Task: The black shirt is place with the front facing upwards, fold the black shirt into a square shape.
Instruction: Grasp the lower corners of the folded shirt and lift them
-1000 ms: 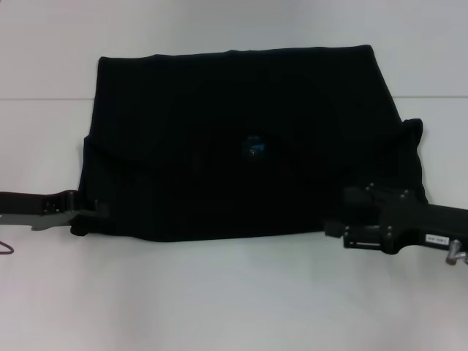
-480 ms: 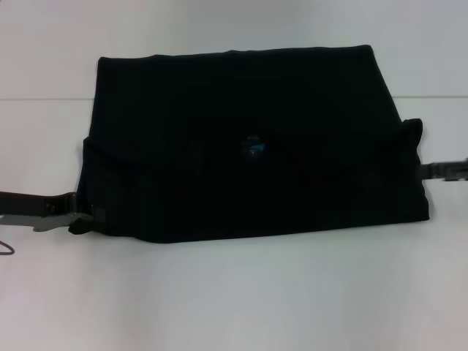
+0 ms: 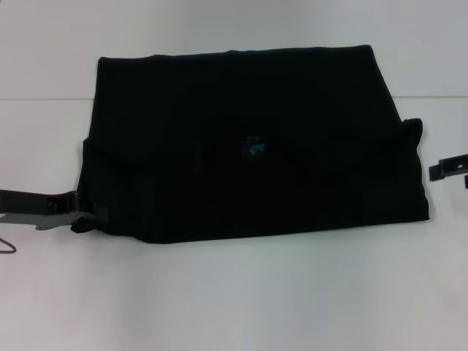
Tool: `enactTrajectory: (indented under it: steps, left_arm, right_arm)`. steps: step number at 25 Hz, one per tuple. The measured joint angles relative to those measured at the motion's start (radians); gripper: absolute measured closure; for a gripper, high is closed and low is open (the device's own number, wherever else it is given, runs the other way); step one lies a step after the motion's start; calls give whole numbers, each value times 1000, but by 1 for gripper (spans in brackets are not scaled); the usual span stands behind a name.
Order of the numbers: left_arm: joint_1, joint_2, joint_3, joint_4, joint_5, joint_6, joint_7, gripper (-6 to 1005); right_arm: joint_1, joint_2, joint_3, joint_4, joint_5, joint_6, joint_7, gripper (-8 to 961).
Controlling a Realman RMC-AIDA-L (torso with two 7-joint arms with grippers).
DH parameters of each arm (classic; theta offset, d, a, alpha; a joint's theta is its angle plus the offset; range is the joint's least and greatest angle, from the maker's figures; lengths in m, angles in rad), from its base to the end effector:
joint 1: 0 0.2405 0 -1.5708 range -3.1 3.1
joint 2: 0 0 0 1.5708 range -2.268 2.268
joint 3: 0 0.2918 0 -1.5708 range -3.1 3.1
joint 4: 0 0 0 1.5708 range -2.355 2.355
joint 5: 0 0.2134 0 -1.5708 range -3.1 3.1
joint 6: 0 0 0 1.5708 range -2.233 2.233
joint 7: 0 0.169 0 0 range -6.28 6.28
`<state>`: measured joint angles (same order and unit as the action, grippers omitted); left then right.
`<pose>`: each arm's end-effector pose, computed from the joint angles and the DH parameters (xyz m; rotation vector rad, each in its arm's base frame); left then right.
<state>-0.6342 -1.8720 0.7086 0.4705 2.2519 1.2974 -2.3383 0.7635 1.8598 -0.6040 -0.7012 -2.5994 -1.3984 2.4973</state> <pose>-0.3560 0.4021 0.0120 -2.1173 -1.8330 -0.3389 0.3245 0.4457 0.0690 -2.0904 1.6642 0.0775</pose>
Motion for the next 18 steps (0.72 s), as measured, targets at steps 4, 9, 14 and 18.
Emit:
enactTrajectory:
  steps: [4, 9, 14, 18]
  left_arm:
    - [-2, 0, 0, -1, 0, 2, -2, 958]
    - [-5, -2, 0, 0, 0, 5, -2, 957]
    - [-5, -5, -2, 0, 0, 8, 0, 957]
    - [-6, -5, -4, 1, 0, 11, 0, 957]
  right_arm:
    - [17, 12, -34, 55, -10, 50, 0, 48]
    - [36, 28, -59, 120, -11, 119, -5, 59]
    - [53, 49, -89, 163, -12, 176, -7, 70]
    - [63, 61, -95, 193, -12, 213, 2, 78]
